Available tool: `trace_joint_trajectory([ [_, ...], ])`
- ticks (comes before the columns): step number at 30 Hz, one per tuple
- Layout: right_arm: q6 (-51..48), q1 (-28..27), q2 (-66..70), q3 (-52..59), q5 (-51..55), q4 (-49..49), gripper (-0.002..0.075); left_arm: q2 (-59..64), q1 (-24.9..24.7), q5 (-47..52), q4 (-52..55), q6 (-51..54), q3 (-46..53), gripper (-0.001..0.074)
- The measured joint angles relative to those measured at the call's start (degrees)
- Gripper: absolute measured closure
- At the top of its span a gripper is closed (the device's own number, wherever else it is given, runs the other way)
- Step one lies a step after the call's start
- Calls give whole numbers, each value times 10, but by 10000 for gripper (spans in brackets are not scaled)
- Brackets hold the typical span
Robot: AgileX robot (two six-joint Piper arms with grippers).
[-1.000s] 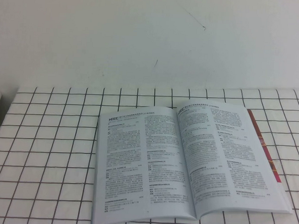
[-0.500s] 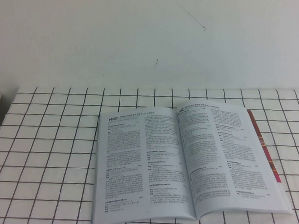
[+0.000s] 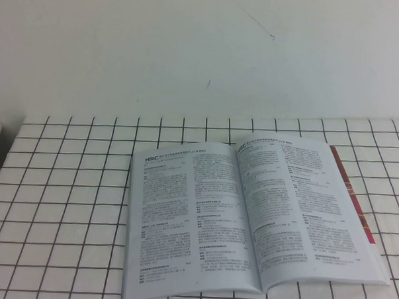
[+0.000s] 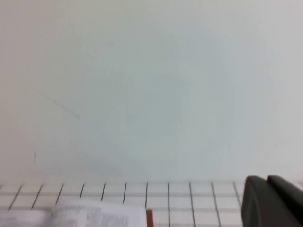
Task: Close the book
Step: 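Close the open booklet and leave it lying on the table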
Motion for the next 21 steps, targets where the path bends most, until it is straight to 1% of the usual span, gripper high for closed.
trace_joint_trajectory([
  [4,-5,1,54,24,33,59,729,45,0,8,-12,3,30,738],
  [6,-30,8,87,27,51,96,729,73,0,10,-32,3,45,738],
  [8,-87,25,123,29,60,128,729,100,0,12,-53,5,52,738],
  [9,-136,40,151,26,66,147,729,117,0,12,-66,6,54,738],
  [13,-250,93,256,-17,104,194,729,183,0,12,-128,39,55,738],
  [17,-312,146,375,-96,150,213,729,256,0,8,-238,152,55,738],
  [21,-332,177,500,-184,192,218,729,330,0,7,-382,292,55,738],
])
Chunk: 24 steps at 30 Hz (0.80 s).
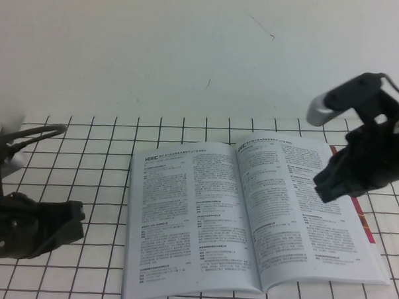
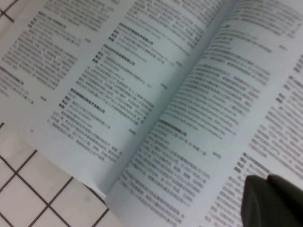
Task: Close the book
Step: 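Close the open booklet and leave it lying on the table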
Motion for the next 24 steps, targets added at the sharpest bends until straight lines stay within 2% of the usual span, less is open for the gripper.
trace_joint_trajectory([
  [6,-8,7,161,-113,47,13,729,88,0,-11,-139,133,1,738],
  [11,-55,7,252,-167,58,70,729,143,0,-26,-226,213,1,738],
  [24,-73,10,317,-187,72,76,729,278,0,-13,-499,477,-2,738],
])
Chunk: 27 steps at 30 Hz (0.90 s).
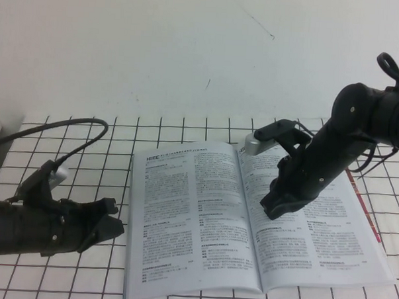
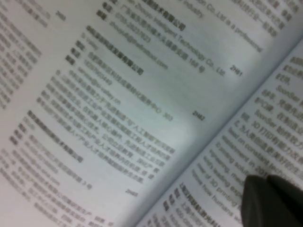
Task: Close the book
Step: 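Close the open booklet and leave it lying on the table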
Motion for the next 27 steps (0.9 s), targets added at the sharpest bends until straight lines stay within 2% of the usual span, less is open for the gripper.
trace_joint_trajectory([
  [7,17,0,22,-1,-3,-32,729,58,0,-39,-33,70,0,738],
  [13,20,0,25,-4,-3,-33,729,87,-4,-4,-44,100,-15,738],
  [27,20,0,27,-4,-3,-40,729,118,-92,-14,-42,93,-86,738],
])
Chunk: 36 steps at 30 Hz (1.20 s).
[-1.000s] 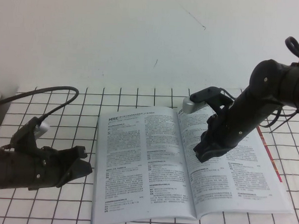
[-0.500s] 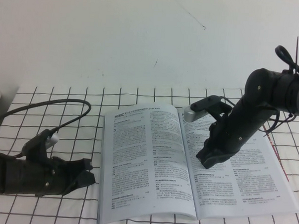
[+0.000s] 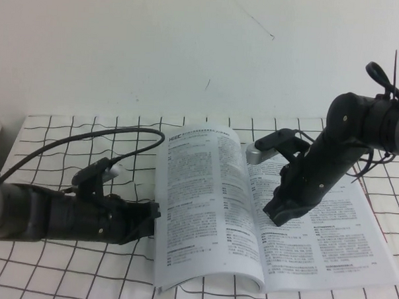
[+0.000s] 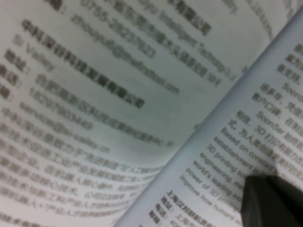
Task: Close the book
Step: 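Close the open booklet and leave it lying on the table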
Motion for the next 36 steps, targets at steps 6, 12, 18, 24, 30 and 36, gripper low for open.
trace_joint_trajectory([
  [6,1,0,0,0,0,-3,729,-5,-34,13,2,-23,-46,738],
  [12,1,0,2,0,-3,-3,729,-26,-61,43,2,-38,-93,738],
  [18,7,0,-5,0,-9,-6,729,-61,-78,57,9,-71,-134,738],
  [24,71,-8,-86,3,-15,-89,729,-86,-81,62,56,-123,-169,738],
  [30,103,-34,-235,3,-8,-137,729,-86,-119,34,69,-136,-205,738],
  [36,103,-35,-397,3,1,-144,729,-78,-178,5,91,-138,-243,738],
])
